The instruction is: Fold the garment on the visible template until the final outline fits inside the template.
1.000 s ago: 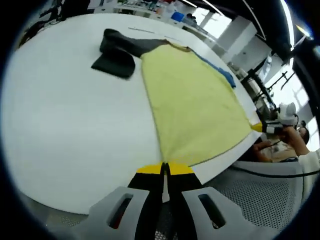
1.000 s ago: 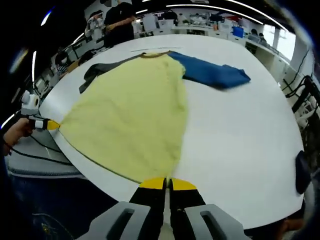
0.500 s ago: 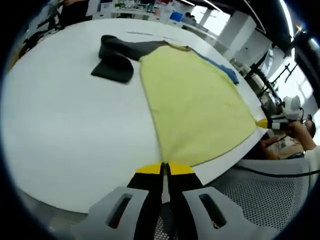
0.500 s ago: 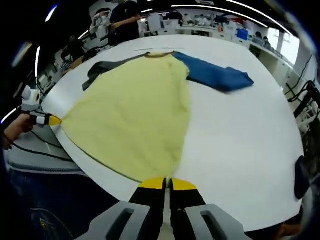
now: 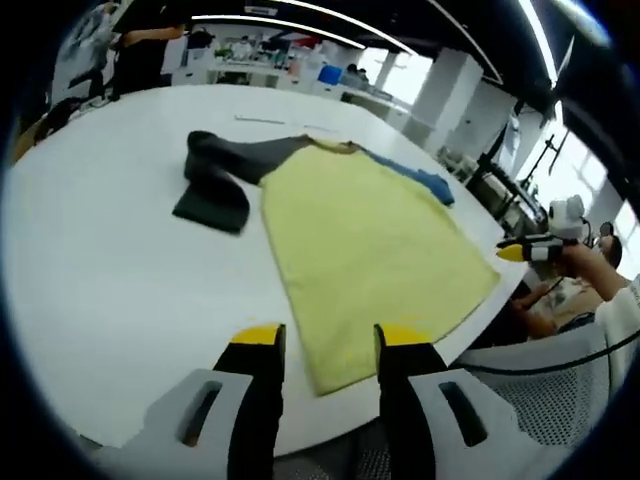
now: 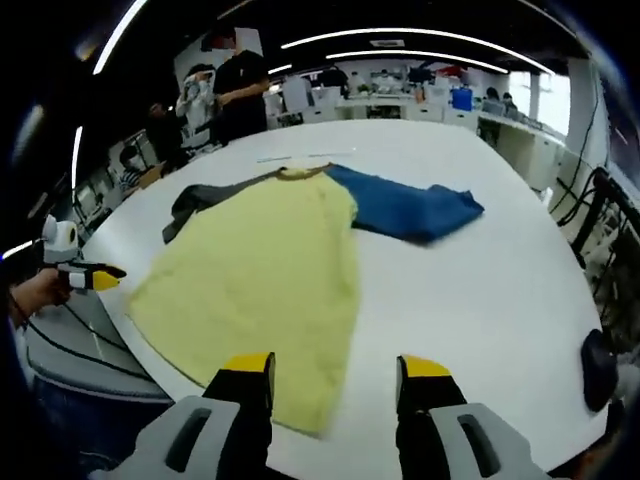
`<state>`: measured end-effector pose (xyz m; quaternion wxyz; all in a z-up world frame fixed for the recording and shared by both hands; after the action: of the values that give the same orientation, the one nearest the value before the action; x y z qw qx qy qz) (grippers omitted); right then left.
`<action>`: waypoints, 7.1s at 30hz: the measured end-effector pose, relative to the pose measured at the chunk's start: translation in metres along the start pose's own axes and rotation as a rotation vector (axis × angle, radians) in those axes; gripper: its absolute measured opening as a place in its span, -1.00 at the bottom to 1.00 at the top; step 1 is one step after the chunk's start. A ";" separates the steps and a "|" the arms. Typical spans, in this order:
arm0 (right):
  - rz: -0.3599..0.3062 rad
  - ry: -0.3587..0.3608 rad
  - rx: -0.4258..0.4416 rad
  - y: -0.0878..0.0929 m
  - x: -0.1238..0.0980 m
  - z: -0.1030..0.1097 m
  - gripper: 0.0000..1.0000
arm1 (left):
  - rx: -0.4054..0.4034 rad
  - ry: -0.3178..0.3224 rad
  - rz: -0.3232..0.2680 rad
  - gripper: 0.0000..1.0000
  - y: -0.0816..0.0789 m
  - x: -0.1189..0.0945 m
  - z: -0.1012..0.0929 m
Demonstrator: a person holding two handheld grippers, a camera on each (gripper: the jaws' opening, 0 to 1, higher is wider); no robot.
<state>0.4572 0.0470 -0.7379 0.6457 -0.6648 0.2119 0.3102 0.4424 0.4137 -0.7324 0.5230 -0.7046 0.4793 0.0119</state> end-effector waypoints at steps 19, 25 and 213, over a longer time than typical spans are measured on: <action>-0.165 -0.018 0.150 -0.080 0.041 -0.037 0.43 | 0.178 0.031 -0.148 0.91 -0.043 0.007 -0.010; -0.174 0.006 0.146 -0.094 0.063 -0.059 0.36 | 0.221 0.060 -0.159 0.98 -0.048 0.009 -0.017; -0.021 -0.065 -0.356 -0.198 0.257 -0.027 -1.00 | 0.301 0.046 -0.167 0.98 -0.067 0.005 -0.023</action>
<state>0.7800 0.0662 -0.7709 0.5276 -0.7602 0.1259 0.3576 0.4805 0.3931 -0.6760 0.6109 -0.6558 0.4271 -0.1197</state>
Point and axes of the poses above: the point that each gripper's makers call its tool centre point, and the gripper's own axes: x roughly forward along the fingers, z roughly to its left, y roughly out of its underside, the point moved 1 cm from there along -x, roughly backward along the fingers, and after that the axes turned 11 degrees about y, right-handed, at the moved point
